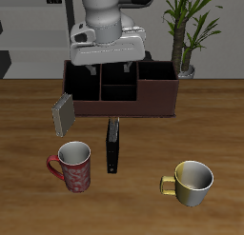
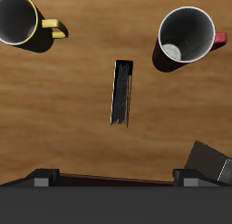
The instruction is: Place the black book into the back desk caddy's right compartment
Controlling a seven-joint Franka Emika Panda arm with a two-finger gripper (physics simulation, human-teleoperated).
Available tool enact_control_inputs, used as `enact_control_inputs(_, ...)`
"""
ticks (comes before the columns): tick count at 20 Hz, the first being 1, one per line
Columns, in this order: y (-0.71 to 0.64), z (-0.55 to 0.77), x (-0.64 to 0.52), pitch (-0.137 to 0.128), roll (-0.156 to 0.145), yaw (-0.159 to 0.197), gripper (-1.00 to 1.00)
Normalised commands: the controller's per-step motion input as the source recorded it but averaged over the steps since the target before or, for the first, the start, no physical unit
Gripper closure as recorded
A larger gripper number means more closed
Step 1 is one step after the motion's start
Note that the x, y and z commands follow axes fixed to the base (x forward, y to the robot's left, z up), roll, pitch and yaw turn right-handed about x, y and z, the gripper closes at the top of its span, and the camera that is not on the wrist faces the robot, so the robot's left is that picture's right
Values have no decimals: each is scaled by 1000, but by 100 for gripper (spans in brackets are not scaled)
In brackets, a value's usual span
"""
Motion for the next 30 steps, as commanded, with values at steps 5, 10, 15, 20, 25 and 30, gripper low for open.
enact_control_inputs(5,-290,10,162,-41,-44,26,-100)
enact_control_inputs(10,-197,12,173,-32,-49,31,-100)
enact_control_inputs(15,-79,-112,170,-16,-20,6,-100)
enact_control_inputs(20,-53,-186,171,-3,-9,-12,-100)
enact_control_inputs(25,-12,-112,106,-4,-3,-11,-100)
enact_control_inputs(30,134,-208,96,-26,23,-21,-100)
